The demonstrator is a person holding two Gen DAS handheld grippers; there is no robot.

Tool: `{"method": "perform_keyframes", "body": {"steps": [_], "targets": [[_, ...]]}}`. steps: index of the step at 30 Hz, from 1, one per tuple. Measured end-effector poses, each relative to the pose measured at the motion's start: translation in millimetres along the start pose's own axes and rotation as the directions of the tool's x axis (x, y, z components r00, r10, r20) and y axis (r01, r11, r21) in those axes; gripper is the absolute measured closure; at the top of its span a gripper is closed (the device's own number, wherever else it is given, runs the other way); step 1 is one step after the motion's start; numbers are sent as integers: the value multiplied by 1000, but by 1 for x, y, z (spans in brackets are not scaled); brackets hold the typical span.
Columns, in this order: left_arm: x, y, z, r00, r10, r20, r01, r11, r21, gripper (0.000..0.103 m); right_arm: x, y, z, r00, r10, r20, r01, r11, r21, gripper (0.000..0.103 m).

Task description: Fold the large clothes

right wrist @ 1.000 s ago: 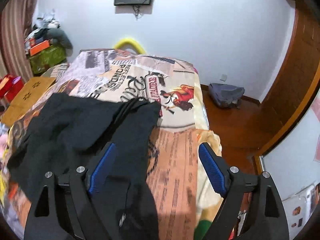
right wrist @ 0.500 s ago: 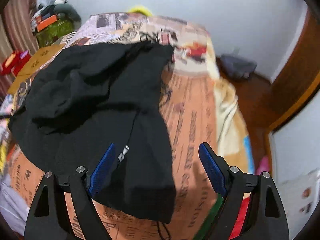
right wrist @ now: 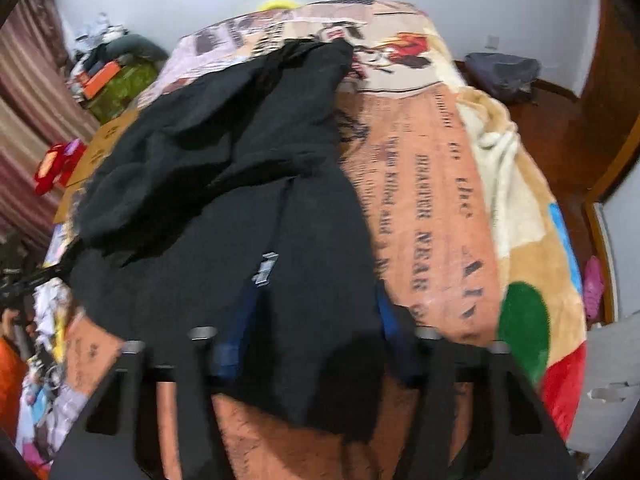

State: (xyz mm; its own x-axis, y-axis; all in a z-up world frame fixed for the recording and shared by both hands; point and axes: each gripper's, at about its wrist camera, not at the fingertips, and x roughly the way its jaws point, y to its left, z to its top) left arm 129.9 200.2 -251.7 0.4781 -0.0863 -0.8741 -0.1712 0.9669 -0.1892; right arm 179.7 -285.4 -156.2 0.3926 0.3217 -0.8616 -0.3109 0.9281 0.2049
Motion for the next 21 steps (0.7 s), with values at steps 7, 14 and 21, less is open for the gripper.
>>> {"method": "perform_keyframes", "body": {"steps": [7, 14, 21], "targets": [[-46, -11, 8, 986, -136, 94, 141, 989, -43, 79, -18, 12, 13, 998, 58, -12, -58, 997, 47, 96], [-91, -31, 81, 936, -273, 222, 295, 953, -70, 80, -41, 39, 73, 992, 115, 50, -114, 993, -26, 97], [-110, -30, 175, 883, -308, 355, 353, 933, -67, 83, -33, 34, 152, 989, 96, 114, -88, 993, -73, 97]]}}
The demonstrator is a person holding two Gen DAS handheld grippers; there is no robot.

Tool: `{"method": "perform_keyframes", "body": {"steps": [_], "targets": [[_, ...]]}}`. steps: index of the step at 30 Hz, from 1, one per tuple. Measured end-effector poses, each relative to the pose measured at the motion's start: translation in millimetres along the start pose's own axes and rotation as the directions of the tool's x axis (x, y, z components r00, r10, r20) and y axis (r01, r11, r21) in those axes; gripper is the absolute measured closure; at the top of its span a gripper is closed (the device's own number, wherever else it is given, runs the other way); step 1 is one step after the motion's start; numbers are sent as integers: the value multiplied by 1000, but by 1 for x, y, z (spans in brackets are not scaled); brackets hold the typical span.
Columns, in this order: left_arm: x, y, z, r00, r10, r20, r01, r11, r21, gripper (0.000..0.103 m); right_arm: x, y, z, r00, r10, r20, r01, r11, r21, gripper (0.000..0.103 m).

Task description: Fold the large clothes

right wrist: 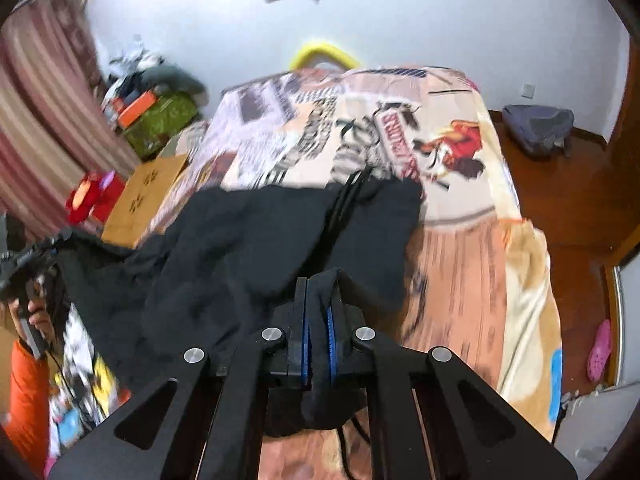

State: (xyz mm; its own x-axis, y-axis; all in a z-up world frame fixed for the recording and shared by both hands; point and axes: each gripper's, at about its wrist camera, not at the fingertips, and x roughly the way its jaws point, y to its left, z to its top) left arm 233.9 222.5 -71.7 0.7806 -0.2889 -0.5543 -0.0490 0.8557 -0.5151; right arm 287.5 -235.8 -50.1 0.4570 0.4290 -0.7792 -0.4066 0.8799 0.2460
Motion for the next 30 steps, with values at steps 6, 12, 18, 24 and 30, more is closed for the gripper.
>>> {"method": "perform_keyframes", "body": {"steps": [6, 12, 18, 24, 30], "targets": [[69, 30, 47, 994, 108, 5, -108, 994, -9, 84, 47, -58, 50, 1000, -17, 1, 17, 991, 133, 98], [155, 77, 57, 967, 253, -44, -252, 968, 14, 83, 134, -126, 60, 997, -13, -77, 34, 957, 289, 97], [217, 104, 44, 942, 310, -130, -308, 951, 37, 80, 188, -134, 49, 990, 5, -141, 32, 967, 253, 98], [217, 92, 38, 896, 429, -115, -402, 894, 200, 75, 170, -132, 62, 977, -13, -211, 54, 980, 191, 94], [166, 65, 53, 888, 458, -33, -437, 865, 246, 67, 121, -127, 70, 975, -26, -220, 72, 976, 203, 88]]}}
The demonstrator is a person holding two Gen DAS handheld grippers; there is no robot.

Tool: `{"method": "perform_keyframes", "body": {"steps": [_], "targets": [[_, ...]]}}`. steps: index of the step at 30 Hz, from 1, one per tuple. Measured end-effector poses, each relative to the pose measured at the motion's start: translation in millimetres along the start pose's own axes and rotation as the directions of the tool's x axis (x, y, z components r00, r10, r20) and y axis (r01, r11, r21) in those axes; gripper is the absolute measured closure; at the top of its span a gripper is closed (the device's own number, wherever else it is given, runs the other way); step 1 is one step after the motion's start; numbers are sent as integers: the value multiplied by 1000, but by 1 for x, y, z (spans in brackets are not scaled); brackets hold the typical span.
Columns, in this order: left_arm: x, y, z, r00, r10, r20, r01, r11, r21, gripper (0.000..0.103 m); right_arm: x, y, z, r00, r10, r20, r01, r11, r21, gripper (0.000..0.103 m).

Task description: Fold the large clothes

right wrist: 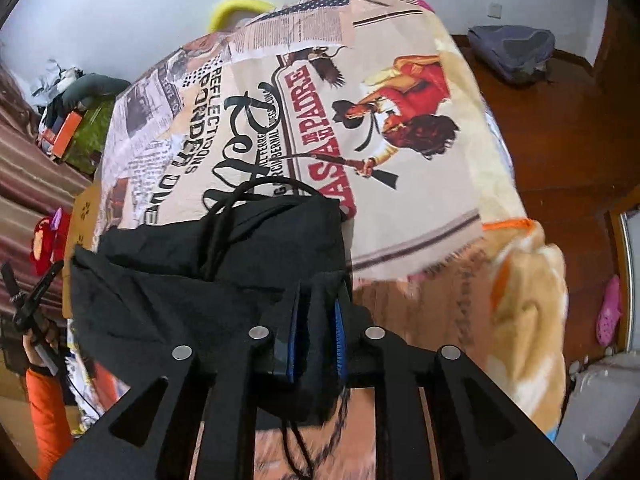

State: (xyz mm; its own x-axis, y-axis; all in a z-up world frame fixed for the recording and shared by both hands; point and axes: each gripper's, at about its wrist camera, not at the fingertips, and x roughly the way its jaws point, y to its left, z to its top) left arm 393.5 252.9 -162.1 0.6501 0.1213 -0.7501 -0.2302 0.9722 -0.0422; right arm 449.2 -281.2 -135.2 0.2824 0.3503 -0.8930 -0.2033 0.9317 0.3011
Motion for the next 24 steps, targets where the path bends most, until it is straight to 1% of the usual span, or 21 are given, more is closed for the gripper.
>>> {"method": "perform_keyframes", "body": {"steps": [1, 2, 3, 4, 5, 6, 7, 8, 11, 14, 16, 19, 21, 24], "targets": [[-17, 0, 3, 1000, 6, 28, -7, 1000, 5, 64, -9, 1, -4, 1000, -4, 9, 4, 1000, 3, 86], [-26, -1, 4, 999, 2, 43, -2, 1000, 6, 64, -13, 3, -5, 1000, -15, 20, 15, 1000, 0, 83], [-39, -2, 6, 998, -8, 61, 7, 1000, 10, 62, -24, 6, -8, 996, -70, 56, 71, 997, -9, 72], [-52, -4, 7, 997, -14, 74, 13, 1000, 15, 59, -37, 9, -12, 984, -144, 102, 146, 989, -18, 57], [-61, -7, 8, 996, -20, 83, 18, 1000, 20, 58, -48, 12, -15, 971, -192, 144, 197, 980, -24, 51], [-75, -12, 7, 995, -30, 95, 27, 999, 34, 57, -56, 15, -17, 963, -209, 173, 216, 976, -26, 47], [-83, -17, 6, 994, -38, 100, 33, 998, 47, 57, -71, 19, -23, 951, -226, 210, 237, 971, -32, 47], [-93, -24, 3, 993, -49, 105, 42, 997, 70, 57, -78, 23, -26, 949, -222, 224, 237, 971, -43, 47], [-111, -46, -4, 991, -73, 110, 59, 990, 126, 57, -102, 44, -43, 945, -176, 276, 209, 974, -93, 47], [-123, -72, -15, 988, -119, 102, 100, 980, 171, 56, -112, 72, -59, 943, -101, 317, 154, 977, -145, 47], [-125, -93, -23, 984, -155, 88, 135, 972, 194, 55, -110, 91, -68, 944, -36, 327, 98, 980, -174, 39], [-116, -118, -34, 980, -190, 53, 174, 960, 221, 55, -94, 120, -78, 942, 47, 333, 29, 975, -218, 37], [-107, -132, -41, 977, -211, 32, 199, 953, 229, 55, -72, 138, -80, 945, 91, 313, -12, 969, -247, 37], [-81, -152, -51, 969, -245, -19, 243, 942, 231, 55, -37, 161, -83, 954, 106, 281, -23, 959, -282, 37]]}}
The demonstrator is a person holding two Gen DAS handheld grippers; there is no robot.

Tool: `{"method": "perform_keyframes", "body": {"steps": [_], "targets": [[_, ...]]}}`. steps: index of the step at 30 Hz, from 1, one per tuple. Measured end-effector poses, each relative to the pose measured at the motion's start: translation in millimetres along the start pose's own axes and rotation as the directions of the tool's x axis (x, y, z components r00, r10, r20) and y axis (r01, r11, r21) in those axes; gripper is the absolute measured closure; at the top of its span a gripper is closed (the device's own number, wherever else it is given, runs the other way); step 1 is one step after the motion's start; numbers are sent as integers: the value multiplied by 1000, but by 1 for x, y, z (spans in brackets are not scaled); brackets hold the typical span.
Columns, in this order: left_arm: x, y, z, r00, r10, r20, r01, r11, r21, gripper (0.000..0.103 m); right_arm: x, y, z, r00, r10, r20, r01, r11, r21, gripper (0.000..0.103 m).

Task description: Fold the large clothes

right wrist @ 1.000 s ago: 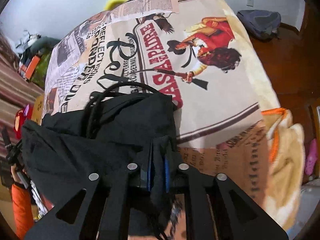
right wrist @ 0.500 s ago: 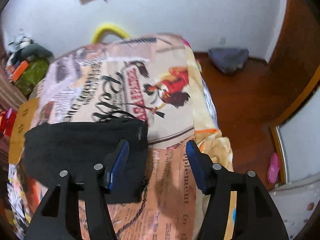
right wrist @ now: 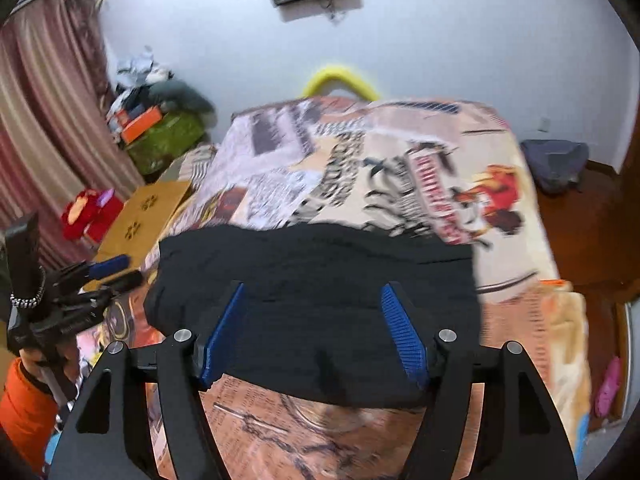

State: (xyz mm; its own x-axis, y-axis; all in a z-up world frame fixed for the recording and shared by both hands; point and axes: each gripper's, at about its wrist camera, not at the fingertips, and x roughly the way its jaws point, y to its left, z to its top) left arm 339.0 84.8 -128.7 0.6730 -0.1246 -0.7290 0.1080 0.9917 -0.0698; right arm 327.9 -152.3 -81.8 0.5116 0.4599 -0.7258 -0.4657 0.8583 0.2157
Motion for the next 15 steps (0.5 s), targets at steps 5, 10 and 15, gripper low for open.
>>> {"method": "perform_keyframes", "body": {"steps": [5, 10, 15], "targets": [[67, -5, -9, 995, -46, -87, 42, 998, -49, 55, 71, 14, -20, 993, -38, -108, 33, 998, -49, 37], [114, 8, -14, 994, -78, -77, 67, 989, -135, 51, 107, 4, -39, 991, -93, -93, 87, 994, -73, 26], [127, 13, -14, 995, -77, -63, 67, 987, -146, 47, 107, 12, -41, 988, -142, -68, 132, 981, -140, 22]]}}
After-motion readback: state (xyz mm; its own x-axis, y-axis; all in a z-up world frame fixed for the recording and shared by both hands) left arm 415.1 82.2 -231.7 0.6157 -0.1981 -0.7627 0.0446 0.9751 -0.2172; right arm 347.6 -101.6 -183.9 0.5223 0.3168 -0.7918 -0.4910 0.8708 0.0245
